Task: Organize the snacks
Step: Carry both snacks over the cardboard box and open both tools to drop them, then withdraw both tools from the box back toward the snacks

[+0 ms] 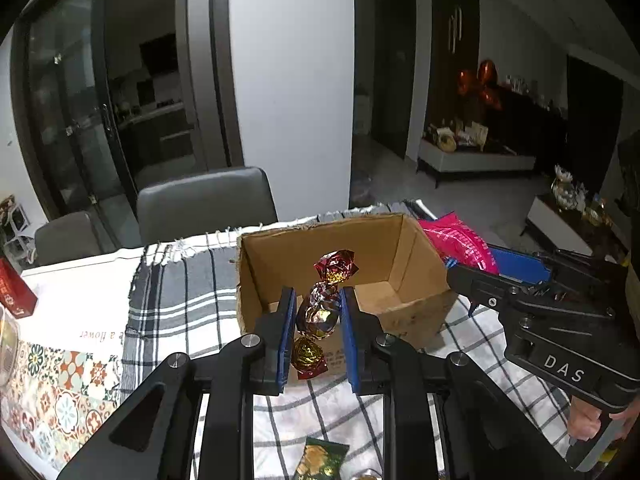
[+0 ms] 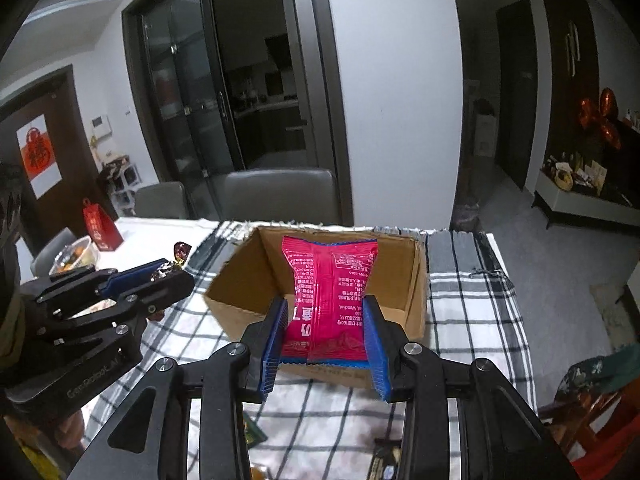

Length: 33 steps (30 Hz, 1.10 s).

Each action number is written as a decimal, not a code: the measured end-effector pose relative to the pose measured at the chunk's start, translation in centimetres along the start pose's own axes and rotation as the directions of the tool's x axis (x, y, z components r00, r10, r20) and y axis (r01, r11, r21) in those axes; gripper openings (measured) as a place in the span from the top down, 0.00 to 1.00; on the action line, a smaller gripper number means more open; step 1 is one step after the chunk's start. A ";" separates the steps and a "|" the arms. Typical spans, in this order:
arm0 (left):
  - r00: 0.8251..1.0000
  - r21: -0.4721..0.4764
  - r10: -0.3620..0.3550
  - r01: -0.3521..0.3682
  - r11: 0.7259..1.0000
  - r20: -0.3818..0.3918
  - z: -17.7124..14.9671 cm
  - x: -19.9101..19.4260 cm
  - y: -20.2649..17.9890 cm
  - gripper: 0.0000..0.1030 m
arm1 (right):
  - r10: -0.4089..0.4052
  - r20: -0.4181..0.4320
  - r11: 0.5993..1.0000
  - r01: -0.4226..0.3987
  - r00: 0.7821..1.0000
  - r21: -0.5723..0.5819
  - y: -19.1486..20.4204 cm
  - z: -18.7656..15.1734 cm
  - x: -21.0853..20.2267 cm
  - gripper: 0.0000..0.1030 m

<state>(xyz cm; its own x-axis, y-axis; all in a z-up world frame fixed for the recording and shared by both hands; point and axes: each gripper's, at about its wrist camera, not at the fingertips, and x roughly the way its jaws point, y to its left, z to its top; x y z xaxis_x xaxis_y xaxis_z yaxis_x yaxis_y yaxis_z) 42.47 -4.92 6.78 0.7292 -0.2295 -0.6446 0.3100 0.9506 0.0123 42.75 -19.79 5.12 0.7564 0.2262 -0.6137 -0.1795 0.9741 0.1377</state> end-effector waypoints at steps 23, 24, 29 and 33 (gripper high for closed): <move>0.999 -0.073 0.015 -0.018 0.997 -0.051 0.7 2.2 1.5 0.39 | -0.049 -0.042 0.998 0.050 0.998 0.022 -1.6 -0.3 1.9 0.48; 0.999 -0.068 0.002 -0.005 0.998 -0.045 0.2 1.3 1.3 0.39 | -0.050 -0.036 0.999 0.051 0.998 0.018 -1.5 -0.6 1.2 0.48; 1.000 -0.056 0.010 -0.011 0.998 -0.014 -1.7 -2.1 0.5 0.39 | -0.019 -0.007 1.000 0.019 1.000 0.008 -0.6 -1.8 -2.0 0.48; 0.999 -0.049 0.035 -0.034 0.998 0.007 -3.3 -4.7 -0.1 0.39 | 0.003 0.009 1.000 -0.003 1.000 0.009 0.2 -3.5 -4.6 0.48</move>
<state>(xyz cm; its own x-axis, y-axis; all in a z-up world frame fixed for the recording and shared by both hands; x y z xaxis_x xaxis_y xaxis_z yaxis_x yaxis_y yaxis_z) 37.01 -3.20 7.26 0.7439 -0.1977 -0.6384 0.2546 0.9670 -0.0027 37.01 -20.65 5.27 0.7618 0.2288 -0.6060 -0.1761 0.9735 0.1462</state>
